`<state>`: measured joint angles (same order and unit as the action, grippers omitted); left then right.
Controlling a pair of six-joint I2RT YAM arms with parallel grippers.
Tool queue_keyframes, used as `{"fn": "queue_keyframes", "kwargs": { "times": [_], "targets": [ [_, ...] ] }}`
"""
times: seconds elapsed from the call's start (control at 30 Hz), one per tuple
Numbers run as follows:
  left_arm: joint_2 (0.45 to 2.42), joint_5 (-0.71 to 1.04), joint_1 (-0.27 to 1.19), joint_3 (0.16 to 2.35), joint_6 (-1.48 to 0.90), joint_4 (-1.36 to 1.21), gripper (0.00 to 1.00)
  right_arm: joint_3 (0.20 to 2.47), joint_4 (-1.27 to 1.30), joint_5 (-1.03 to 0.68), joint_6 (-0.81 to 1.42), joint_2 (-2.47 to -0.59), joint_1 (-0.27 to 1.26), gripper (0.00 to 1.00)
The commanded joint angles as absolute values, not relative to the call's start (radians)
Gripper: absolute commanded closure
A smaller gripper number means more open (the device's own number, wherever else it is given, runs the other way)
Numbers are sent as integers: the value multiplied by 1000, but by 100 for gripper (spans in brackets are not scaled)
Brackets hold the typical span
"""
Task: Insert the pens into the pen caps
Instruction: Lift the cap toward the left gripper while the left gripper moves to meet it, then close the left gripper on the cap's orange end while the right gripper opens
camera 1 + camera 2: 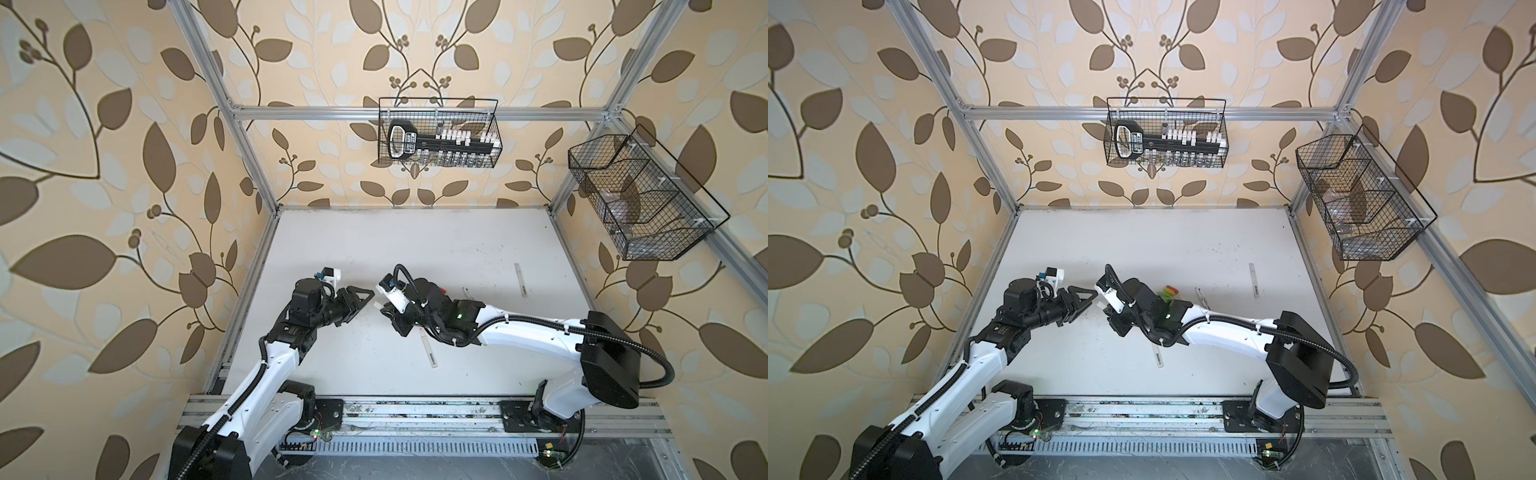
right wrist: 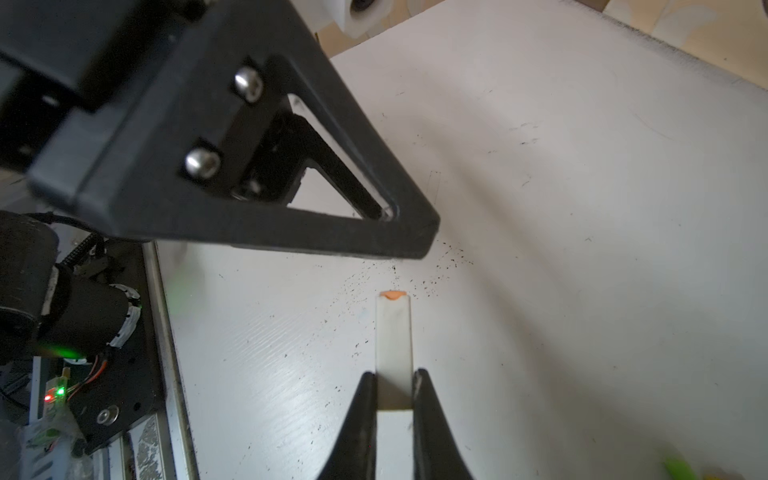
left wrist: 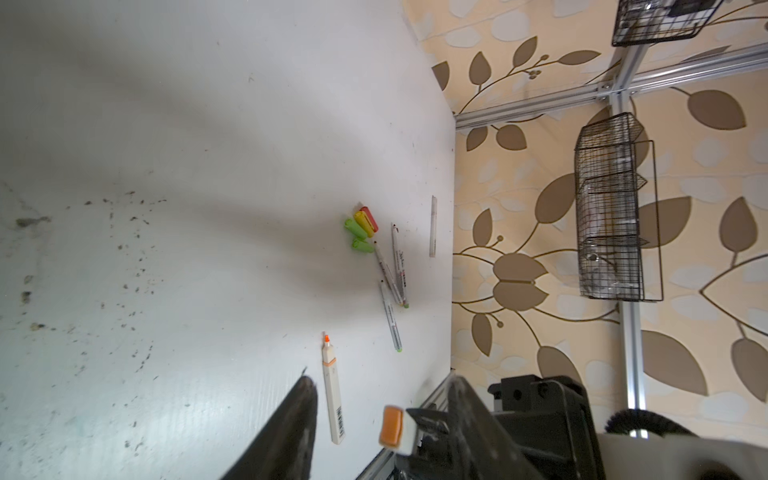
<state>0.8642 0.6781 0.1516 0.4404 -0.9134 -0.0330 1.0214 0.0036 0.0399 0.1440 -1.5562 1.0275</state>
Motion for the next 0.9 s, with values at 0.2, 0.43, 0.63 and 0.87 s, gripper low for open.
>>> {"fn": "queue_keyframes", "kwargs": {
  "times": [0.2, 0.43, 0.63, 0.87],
  "targets": [
    [859, 836, 114, 416, -992, -214, 58, 989, 87, 148, 204, -1509, 1055, 86],
    [875, 880, 112, 419, -1003, -243, 66, 1006, 112, 169, 203, -1526, 1065, 87],
    [884, 891, 112, 418, -1012, -266, 74, 1030, 106, 176, 192, -1546, 1075, 87],
    [889, 902, 112, 418, -1012, -271, 80, 1038, 107, 196, 193, -1562, 1083, 86]
  ]
}}
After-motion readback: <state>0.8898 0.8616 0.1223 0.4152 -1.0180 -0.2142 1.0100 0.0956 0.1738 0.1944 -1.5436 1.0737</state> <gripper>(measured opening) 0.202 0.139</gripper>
